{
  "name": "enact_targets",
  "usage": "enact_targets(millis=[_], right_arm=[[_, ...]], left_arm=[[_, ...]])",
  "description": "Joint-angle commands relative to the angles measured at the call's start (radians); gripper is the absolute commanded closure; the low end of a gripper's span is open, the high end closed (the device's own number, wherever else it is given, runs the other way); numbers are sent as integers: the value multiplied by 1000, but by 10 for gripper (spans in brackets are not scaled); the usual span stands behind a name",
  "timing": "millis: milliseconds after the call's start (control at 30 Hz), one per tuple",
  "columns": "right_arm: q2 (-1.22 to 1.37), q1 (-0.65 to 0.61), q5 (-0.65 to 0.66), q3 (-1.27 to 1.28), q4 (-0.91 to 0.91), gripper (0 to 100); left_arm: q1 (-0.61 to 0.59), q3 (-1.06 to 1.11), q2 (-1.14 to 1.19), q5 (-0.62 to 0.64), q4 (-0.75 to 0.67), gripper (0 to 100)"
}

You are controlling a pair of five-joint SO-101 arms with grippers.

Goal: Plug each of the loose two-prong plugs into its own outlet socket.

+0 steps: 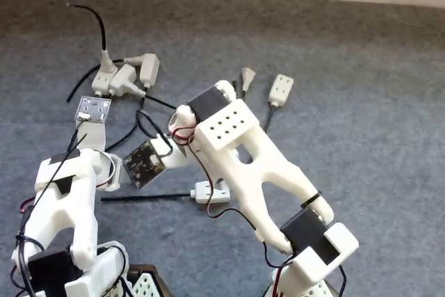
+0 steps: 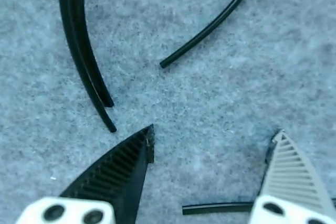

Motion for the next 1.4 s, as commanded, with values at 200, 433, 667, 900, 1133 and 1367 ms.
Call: enact_targets(millis=[200,433,667,900,1133,1367], right_arm=[[-15,-19,-339,-7,-50,991],[-19,-41,-153,79,-114,991],[-19,-58,-117,127,-160,991],[-19,-113,-66,125,-154,991],[-18,-108,28,133,-151,991],[-12,-108,86,104,-151,991]], left_arm=[[21,5,4,-14,-11,677],[21,5,4,-14,-11,677],[21,5,4,-14,-11,677],[21,5,4,-14,-11,677],[21,5,4,-14,-11,677],[21,5,4,-14,-11,677]])
